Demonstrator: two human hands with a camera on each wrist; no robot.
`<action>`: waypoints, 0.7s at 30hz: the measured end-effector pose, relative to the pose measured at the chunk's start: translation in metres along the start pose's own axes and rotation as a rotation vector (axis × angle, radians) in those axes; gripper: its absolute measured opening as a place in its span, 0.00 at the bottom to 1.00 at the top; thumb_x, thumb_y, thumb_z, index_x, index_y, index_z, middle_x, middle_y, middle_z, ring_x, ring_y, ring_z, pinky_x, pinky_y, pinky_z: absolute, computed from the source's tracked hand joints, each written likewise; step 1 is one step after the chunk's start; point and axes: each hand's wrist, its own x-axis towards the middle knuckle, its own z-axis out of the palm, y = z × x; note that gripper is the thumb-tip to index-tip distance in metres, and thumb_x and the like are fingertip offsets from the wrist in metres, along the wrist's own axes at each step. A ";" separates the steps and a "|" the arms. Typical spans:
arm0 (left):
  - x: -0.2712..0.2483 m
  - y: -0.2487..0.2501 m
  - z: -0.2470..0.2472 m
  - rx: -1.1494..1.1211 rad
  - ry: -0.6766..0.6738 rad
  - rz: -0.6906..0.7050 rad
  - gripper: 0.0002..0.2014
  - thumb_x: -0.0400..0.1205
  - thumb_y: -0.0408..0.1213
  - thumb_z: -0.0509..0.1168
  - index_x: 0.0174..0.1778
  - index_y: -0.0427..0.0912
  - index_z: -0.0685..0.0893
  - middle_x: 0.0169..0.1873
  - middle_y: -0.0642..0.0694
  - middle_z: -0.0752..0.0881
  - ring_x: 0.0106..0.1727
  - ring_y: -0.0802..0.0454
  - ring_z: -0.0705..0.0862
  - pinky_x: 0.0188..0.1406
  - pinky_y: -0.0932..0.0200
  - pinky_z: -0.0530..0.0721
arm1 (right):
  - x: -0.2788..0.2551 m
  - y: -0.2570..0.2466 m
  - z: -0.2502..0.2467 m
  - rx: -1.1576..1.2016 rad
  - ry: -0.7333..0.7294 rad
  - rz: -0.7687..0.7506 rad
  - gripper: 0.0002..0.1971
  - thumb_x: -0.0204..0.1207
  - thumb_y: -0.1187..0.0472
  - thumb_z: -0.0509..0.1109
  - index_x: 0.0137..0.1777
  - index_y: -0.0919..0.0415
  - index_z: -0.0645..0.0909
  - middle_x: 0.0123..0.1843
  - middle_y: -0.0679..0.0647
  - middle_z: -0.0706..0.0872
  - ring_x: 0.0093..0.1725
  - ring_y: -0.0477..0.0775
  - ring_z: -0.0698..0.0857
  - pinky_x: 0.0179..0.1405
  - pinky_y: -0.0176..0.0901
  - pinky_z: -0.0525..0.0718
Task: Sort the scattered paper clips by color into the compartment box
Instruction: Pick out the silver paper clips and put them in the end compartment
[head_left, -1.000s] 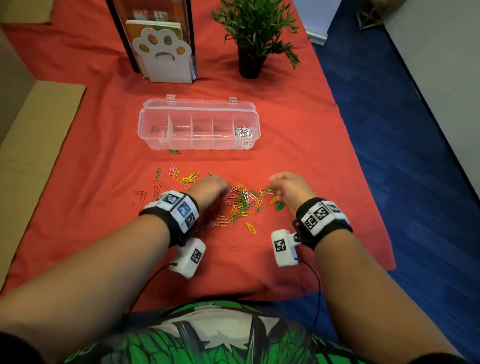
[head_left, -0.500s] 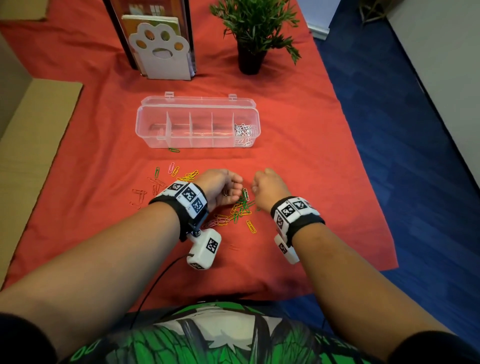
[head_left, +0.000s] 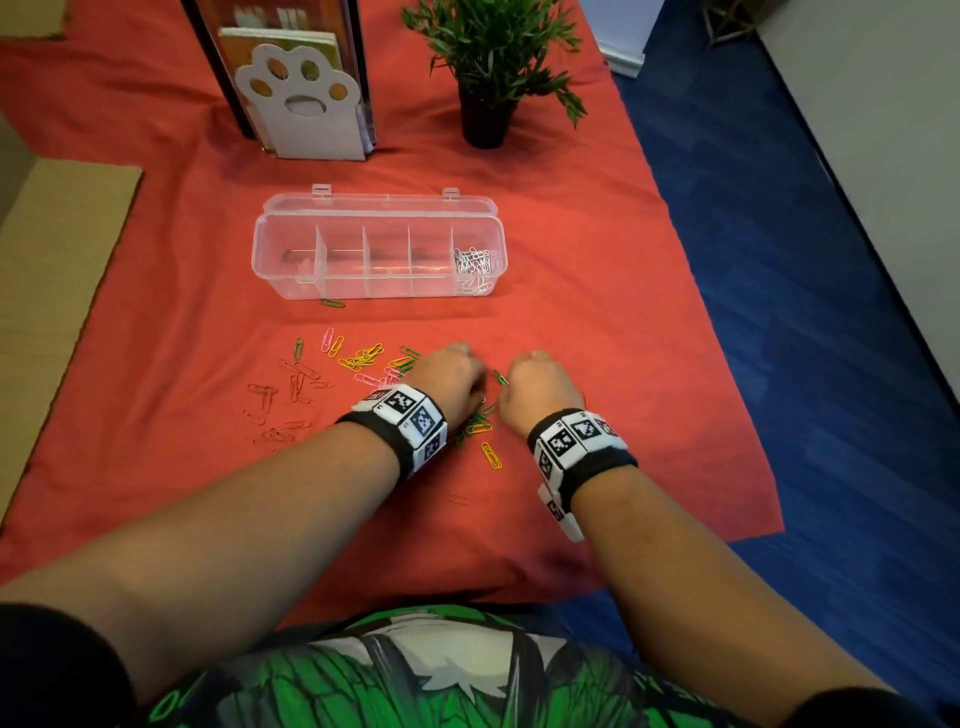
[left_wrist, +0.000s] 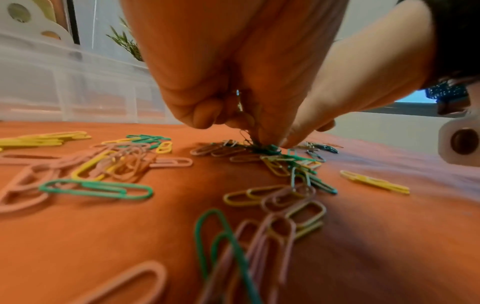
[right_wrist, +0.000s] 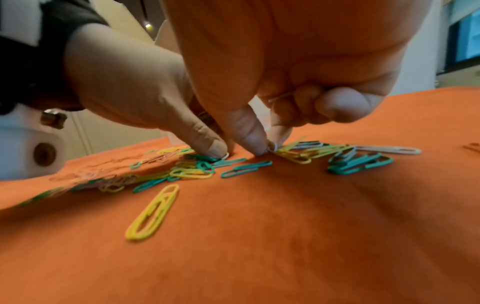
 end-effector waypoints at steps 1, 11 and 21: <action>0.000 -0.002 0.000 -0.002 0.001 -0.010 0.12 0.78 0.41 0.65 0.52 0.38 0.84 0.53 0.37 0.80 0.56 0.38 0.82 0.58 0.50 0.78 | 0.002 0.001 -0.002 0.027 -0.019 0.009 0.16 0.75 0.60 0.63 0.57 0.69 0.79 0.64 0.66 0.79 0.63 0.67 0.81 0.59 0.52 0.80; -0.004 -0.019 -0.017 -1.074 0.063 -0.416 0.12 0.81 0.26 0.57 0.40 0.49 0.77 0.29 0.49 0.79 0.25 0.57 0.77 0.24 0.68 0.71 | 0.005 0.037 -0.016 1.179 -0.115 0.268 0.12 0.79 0.67 0.62 0.35 0.56 0.73 0.29 0.52 0.73 0.22 0.45 0.65 0.18 0.34 0.64; -0.013 -0.008 -0.026 -1.375 -0.060 -0.578 0.11 0.82 0.28 0.55 0.36 0.45 0.75 0.27 0.47 0.74 0.23 0.56 0.75 0.15 0.70 0.76 | 0.003 0.053 -0.023 0.716 -0.060 0.300 0.08 0.76 0.61 0.66 0.34 0.54 0.77 0.29 0.48 0.78 0.28 0.51 0.75 0.31 0.39 0.72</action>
